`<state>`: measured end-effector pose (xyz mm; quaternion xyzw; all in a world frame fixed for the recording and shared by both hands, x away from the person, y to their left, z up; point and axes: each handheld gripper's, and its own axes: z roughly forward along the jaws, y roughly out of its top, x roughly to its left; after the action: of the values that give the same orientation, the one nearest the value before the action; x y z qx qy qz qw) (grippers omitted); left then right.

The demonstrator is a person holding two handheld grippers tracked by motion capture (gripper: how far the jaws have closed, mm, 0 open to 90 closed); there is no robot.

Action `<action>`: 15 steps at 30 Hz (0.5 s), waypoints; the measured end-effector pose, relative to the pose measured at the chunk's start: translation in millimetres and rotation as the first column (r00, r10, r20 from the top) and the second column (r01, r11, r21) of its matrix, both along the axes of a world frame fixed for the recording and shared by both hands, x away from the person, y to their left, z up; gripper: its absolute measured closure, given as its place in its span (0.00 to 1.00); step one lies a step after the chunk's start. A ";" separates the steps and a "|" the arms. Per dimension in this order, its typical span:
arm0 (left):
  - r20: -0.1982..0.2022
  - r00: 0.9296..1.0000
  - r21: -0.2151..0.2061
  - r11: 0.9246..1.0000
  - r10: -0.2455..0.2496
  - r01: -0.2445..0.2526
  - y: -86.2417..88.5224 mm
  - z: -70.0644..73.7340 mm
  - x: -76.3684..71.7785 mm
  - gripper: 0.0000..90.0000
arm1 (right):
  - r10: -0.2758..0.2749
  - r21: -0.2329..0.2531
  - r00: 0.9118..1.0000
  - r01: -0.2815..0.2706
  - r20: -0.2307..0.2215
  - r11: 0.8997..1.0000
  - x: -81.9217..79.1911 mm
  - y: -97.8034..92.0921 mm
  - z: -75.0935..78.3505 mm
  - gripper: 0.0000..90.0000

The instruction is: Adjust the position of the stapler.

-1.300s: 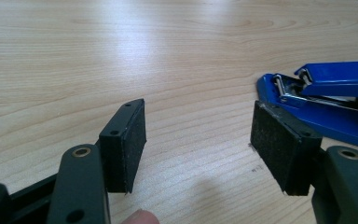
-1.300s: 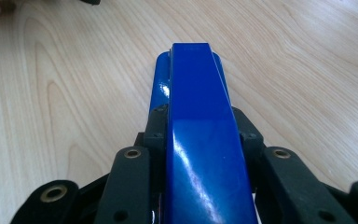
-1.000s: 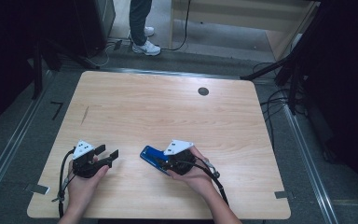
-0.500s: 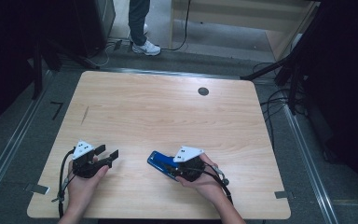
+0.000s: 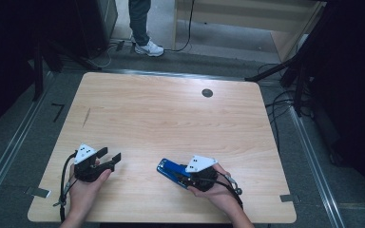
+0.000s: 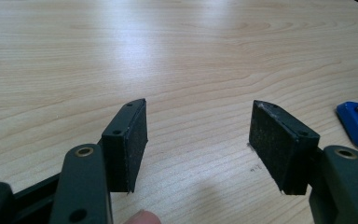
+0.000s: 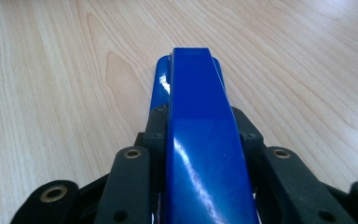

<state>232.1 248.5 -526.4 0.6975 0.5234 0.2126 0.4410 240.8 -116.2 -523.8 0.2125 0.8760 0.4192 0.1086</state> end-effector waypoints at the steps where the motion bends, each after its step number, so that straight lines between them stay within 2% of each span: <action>1: 0.001 1.000 0.003 1.000 -0.003 0.003 -0.3 0.1 -0.3 0.42 | -0.001 0.003 1.000 0.001 -0.002 1.000 -0.9 -1.8 -0.5 0.74; 6: 0.009 1.000 0.018 1.000 -0.007 0.007 -4.2 0.2 -1.9 0.42 | -0.005 0.013 1.000 0.005 -0.010 1.000 -4.0 -12.1 -2.6 0.74; 8: 0.013 1.000 0.016 1.000 -0.015 0.015 -8.4 0.3 -3.0 0.42 | -0.020 0.023 0.999 0.021 -0.039 1.000 -3.8 -14.8 -3.3 0.73; 10: 0.016 1.000 0.019 1.000 -0.018 0.017 -10.7 0.5 -3.5 0.42 | -0.025 0.024 0.999 0.026 -0.038 0.999 -4.2 -14.7 -3.2 0.73; 11: 0.018 1.000 0.028 0.999 -0.024 0.024 -12.6 0.9 -4.3 0.42 | -0.028 0.028 0.999 0.029 -0.034 0.999 -4.5 -14.7 -2.9 0.69; 12: 0.021 0.999 0.033 0.999 -0.029 0.028 -15.0 1.3 -5.3 0.43 | -0.054 0.067 0.998 0.056 -0.037 0.996 -5.1 -17.3 -0.1 0.57; 13: 0.025 0.999 0.032 0.999 -0.035 0.035 -17.6 1.6 -6.2 0.43 | -0.054 0.067 0.998 0.056 -0.037 0.996 -5.1 -17.3 -0.1 0.57; 14: 0.028 0.999 0.039 0.998 -0.044 0.043 -19.8 2.3 -7.2 0.44 | -0.080 0.105 0.996 0.084 -0.039 0.991 -5.4 -21.8 3.6 0.54; 15: 0.029 0.998 0.042 0.998 -0.048 0.047 -22.7 2.8 -8.2 0.44 | -0.080 0.105 0.996 0.084 -0.039 0.991 -5.4 -21.8 3.6 0.54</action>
<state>223.9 225.9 -523.6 0.7154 0.4954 0.2234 0.4392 235.4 -138.0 -520.2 0.2613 0.8446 0.4568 0.0989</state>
